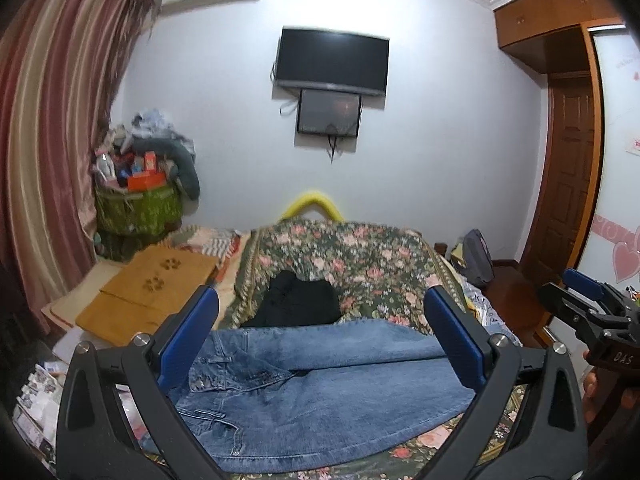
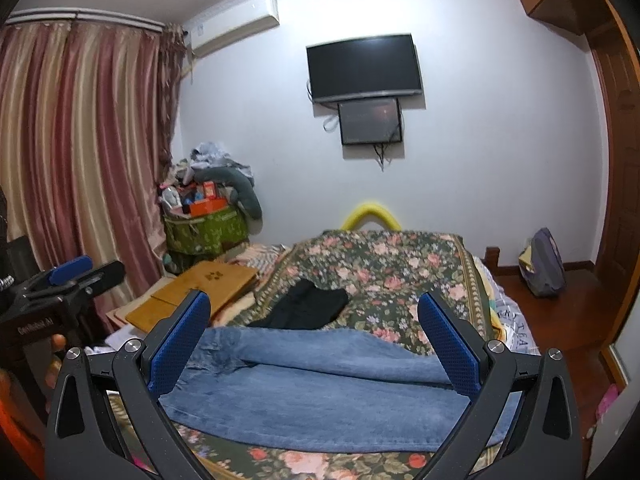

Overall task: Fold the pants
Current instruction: 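Lower both tools to the jeans waistband and close both grippers on it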

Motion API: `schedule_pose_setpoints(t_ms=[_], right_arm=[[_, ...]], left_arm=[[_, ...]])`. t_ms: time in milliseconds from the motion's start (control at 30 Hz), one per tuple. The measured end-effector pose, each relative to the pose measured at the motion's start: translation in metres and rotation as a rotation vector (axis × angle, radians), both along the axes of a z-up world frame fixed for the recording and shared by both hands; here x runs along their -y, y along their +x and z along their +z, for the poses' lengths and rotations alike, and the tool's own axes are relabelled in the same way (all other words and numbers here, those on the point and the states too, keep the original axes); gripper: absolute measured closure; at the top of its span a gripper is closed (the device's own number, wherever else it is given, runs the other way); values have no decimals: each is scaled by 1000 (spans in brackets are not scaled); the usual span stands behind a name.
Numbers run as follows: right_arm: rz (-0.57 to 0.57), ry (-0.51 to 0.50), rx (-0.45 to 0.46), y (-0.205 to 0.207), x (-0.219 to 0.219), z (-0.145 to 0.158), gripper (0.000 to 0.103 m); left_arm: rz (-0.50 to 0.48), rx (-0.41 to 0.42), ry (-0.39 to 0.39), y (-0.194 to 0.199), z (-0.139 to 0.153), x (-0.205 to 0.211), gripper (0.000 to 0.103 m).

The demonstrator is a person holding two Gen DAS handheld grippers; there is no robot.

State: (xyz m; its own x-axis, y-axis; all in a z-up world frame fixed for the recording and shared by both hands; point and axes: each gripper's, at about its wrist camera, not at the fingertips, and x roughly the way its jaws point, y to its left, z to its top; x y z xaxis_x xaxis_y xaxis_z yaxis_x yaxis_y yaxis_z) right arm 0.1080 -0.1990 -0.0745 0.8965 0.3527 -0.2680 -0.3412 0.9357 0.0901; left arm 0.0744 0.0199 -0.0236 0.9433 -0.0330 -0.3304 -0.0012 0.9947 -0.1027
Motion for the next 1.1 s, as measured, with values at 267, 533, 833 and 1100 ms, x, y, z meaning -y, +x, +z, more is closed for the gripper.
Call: schedule_pose_setpoints(t_ms=[267, 533, 833, 1100], right_arm=[[-25, -42, -107, 68, 3, -31, 0], [-8, -180, -205, 145, 0, -62, 0], [114, -296, -385, 232, -13, -122, 0], [204, -319, -546, 287, -16, -163, 3]], left_arm=[[93, -145, -11, 92, -35, -42, 0], [152, -331, 167, 202, -87, -85, 0], [178, -591, 161, 291, -171, -153, 7], [147, -860, 46, 330, -260, -185, 30]])
